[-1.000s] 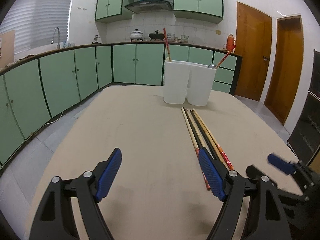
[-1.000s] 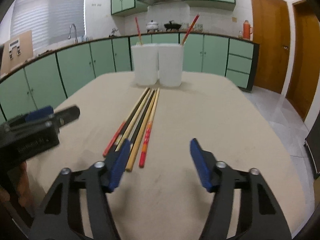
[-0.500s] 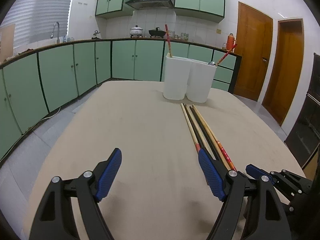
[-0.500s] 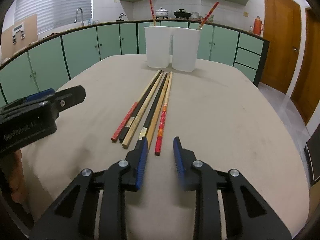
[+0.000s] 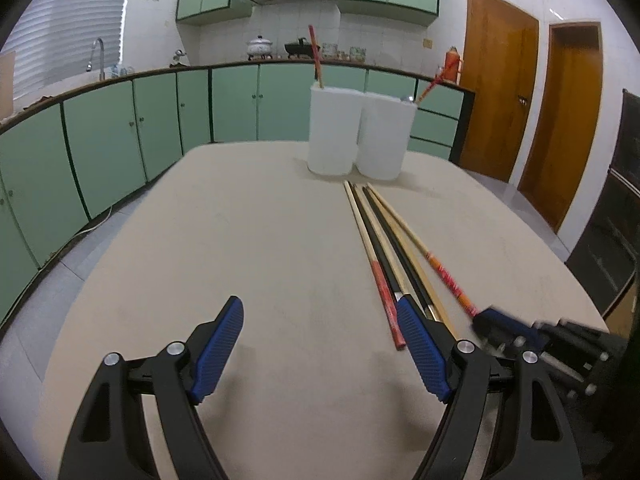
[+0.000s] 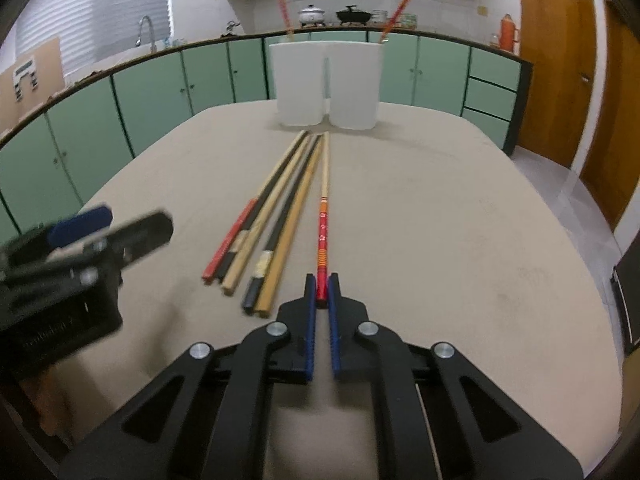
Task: Organize utensils
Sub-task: 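Grasp a red-patterned chopstick with the right tool while the left tool grasps another chopstick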
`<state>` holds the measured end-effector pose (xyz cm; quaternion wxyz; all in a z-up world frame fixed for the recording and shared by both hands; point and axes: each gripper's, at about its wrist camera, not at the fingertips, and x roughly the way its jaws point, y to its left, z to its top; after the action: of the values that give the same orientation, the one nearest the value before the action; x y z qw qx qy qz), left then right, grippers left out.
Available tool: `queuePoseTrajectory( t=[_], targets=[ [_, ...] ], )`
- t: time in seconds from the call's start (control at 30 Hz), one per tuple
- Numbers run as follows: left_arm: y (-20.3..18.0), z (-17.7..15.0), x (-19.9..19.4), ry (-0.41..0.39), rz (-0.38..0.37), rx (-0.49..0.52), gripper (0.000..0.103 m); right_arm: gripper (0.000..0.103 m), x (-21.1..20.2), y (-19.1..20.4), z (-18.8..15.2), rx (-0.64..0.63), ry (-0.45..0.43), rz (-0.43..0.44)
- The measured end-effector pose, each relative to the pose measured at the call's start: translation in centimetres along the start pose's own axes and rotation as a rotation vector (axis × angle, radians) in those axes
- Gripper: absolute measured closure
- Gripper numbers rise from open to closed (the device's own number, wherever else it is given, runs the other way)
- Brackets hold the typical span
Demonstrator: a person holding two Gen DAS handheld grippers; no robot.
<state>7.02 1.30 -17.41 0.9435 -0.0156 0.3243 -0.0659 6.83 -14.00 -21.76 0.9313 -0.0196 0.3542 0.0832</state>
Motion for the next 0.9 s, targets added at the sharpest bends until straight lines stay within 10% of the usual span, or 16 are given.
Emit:
queuePoseTrajectory(
  t=[0.9],
  targets=[
    [-3.6,-0.4,2.9,0.148,0.047,0.046,0.049,0.098,-1.0,-3.0,-0.4,0.067,-0.04,0.023]
  ],
)
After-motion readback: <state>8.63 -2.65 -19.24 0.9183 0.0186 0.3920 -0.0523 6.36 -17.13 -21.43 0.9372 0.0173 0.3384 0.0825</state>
